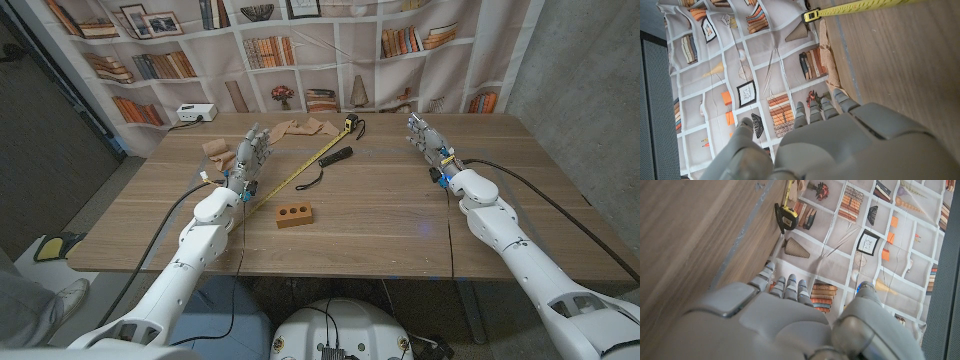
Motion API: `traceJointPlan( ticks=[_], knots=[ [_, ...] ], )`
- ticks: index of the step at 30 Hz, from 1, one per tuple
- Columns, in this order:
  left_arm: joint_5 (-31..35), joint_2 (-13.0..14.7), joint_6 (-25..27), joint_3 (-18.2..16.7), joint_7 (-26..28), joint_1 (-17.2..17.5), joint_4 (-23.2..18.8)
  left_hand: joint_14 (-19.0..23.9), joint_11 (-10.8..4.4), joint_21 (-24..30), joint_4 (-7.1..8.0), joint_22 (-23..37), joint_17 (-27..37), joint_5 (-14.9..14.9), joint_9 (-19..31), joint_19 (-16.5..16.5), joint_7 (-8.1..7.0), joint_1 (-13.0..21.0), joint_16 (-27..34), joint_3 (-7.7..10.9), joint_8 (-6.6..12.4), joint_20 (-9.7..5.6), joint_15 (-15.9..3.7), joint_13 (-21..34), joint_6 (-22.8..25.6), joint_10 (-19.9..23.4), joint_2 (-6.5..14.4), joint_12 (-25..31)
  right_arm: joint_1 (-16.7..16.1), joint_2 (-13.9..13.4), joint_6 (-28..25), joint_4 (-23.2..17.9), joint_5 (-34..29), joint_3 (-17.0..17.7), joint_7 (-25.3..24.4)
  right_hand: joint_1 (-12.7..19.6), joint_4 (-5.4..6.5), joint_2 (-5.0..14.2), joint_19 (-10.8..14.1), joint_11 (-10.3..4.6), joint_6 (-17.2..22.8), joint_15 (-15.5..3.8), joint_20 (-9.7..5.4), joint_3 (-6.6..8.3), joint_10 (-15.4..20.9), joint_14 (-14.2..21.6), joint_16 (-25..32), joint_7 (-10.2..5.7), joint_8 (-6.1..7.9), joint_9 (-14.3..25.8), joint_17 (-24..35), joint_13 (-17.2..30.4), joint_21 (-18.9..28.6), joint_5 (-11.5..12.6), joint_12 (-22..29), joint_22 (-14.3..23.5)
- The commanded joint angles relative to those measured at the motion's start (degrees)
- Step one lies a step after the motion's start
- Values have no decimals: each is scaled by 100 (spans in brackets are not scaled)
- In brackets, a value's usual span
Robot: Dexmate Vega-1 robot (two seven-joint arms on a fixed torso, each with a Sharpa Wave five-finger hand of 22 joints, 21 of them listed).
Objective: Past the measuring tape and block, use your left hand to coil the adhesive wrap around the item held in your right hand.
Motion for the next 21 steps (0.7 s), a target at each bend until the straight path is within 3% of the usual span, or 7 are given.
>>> traceJointPlan(
  ticks=[1, 18, 21],
  knots=[
    [101, -113, -6, 97, 200, 98, -236, 4, 0, 42, -24, 13, 33, 21, 18, 19, -37, 34, 34, 36, 32, -31, 11, 31, -5, 54, 7, 57, 121, -272, 197, 14, -471, -183, -123, 103, -42, 7, 22, 40, 44, 18, -35, 29, 24, 14, 2, 4, 50, 27, 0, 20, 34, -2, 13, 14],
    [144, 4, 70, 100, 406, 308, -625, -3, 6, 44, -33, 13, 32, 20, 18, 15, -30, 37, 37, 34, 33, -41, 11, 31, -6, 62, 12, 63, 356, -633, 88, -70, -944, -510, -221, 279, -140, 49, 29, 28, -39, 2, -58, 97, -26, -16, -13, -13, 11, 28, -6, 17, 32, -2, -8, 13],
    [126, 37, 92, 94, 425, 373, -716, -5, 11, 45, -35, 13, 32, 20, 18, 16, -29, 37, 37, 34, 35, -43, 13, 31, -2, 61, 13, 63, 383, -724, -15, -185, -1115, -576, -309, 557, -262, 175, 39, 19, -41, -12, -73, 235, -14, -6, -8, -22, 22, 29, -7, 15, 32, 11, -2, 11]
  ],
)
